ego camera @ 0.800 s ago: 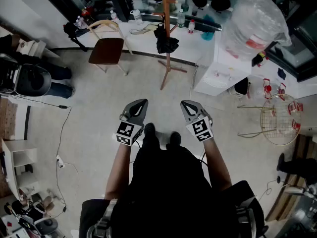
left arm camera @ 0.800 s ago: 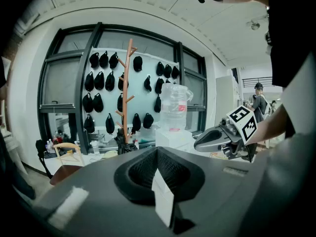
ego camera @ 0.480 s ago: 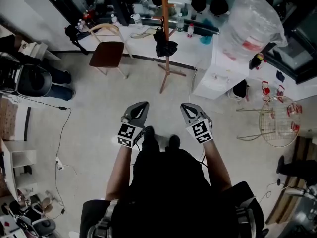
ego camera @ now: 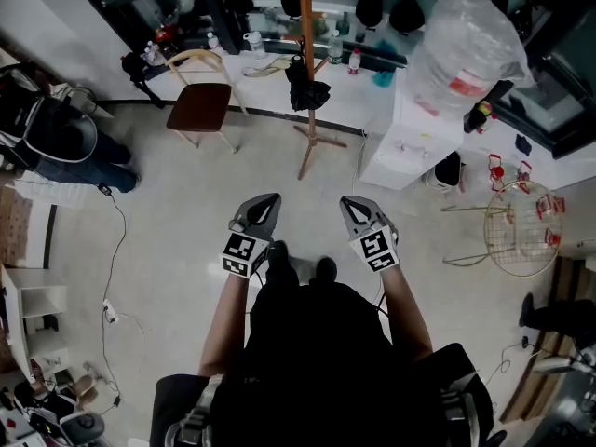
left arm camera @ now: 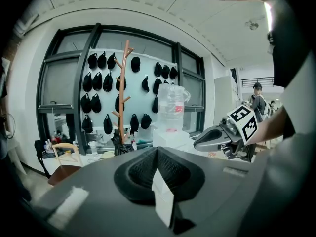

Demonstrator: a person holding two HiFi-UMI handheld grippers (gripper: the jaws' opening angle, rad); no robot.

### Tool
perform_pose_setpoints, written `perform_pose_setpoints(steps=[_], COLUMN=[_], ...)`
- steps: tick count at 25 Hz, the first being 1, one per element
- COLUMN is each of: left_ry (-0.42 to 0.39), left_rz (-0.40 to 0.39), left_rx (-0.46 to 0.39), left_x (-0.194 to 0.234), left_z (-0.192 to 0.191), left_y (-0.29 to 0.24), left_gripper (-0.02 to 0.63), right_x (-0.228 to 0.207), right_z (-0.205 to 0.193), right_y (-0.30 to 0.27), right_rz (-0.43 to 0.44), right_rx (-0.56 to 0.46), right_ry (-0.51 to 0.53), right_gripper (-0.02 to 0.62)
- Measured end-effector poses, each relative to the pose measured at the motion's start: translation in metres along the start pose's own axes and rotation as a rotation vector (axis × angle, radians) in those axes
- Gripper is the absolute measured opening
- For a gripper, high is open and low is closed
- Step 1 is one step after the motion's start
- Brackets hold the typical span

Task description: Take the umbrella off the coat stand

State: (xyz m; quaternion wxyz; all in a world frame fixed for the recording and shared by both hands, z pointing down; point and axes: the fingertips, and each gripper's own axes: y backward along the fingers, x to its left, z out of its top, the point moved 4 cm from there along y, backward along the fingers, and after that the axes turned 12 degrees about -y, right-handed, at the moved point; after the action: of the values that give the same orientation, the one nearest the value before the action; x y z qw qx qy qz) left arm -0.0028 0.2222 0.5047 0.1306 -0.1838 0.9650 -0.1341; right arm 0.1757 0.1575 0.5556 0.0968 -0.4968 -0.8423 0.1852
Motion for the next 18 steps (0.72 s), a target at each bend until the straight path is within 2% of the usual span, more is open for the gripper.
perform_pose_setpoints(steps=[10, 18], left_ry=[-0.023, -0.053], left_rz=[-0.016, 0.004], left_rx=[0.0, 0.013], left_x=[-0.0026, -0.0036], left_z=[0.0047, 0.0061], left_y=[-0.0055, -0.0087], left_gripper=[0.0, 0.009], right_x=[-0.0017, -0.0042], right_z=[0.004, 0.0005], right_y=[-0.0005, -0.0011], right_rz=[0.008, 0.021], right_rx=[-0.018, -0.02], right_ry=[0.001, -0.012], right_gripper=[0.003, 0.034])
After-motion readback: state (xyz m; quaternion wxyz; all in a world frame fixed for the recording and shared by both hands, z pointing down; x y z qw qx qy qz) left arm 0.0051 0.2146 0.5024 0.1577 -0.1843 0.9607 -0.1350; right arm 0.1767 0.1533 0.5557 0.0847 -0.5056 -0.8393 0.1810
